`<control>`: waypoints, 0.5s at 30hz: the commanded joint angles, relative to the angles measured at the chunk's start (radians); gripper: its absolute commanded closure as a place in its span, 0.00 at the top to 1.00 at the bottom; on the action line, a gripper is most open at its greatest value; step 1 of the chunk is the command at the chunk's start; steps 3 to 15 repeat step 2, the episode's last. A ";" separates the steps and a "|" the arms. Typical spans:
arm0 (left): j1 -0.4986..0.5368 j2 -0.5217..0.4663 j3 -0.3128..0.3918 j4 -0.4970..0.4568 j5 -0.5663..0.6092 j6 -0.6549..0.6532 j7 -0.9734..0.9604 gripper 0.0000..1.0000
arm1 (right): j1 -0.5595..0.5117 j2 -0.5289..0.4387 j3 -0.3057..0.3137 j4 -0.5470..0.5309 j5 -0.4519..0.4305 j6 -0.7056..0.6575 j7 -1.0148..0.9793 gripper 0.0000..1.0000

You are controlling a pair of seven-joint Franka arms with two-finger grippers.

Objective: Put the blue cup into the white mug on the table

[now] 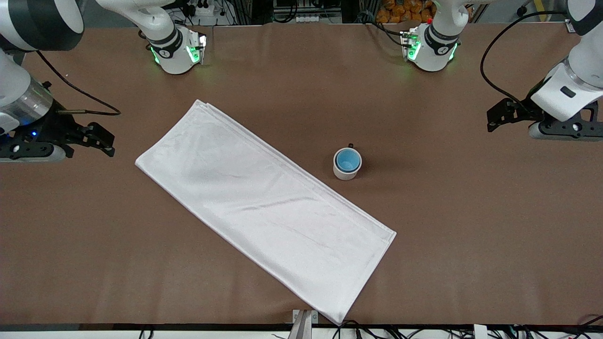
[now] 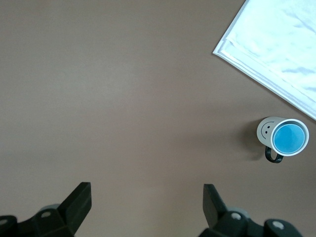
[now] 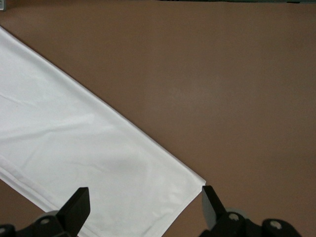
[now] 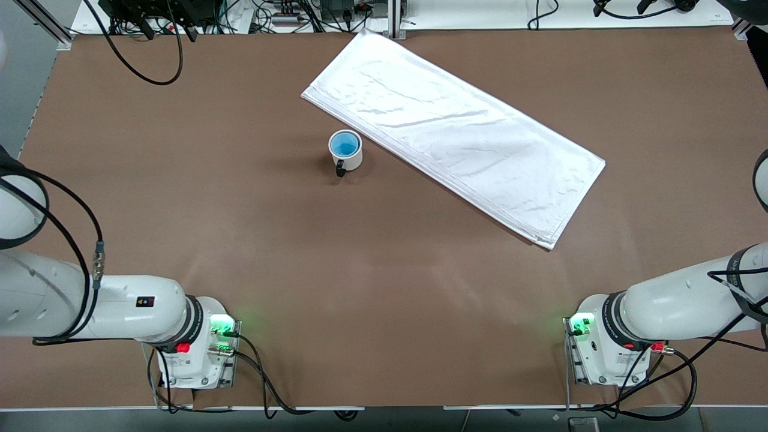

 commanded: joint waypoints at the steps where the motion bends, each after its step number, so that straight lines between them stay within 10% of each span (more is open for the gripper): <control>1: 0.006 0.004 -0.005 0.023 -0.002 -0.023 0.000 1.00 | -0.006 -0.004 0.003 -0.004 0.013 0.007 -0.011 1.00; 15: 0.006 0.004 -0.005 0.023 -0.002 -0.023 0.000 1.00 | -0.006 -0.004 0.003 -0.004 0.013 0.007 -0.011 1.00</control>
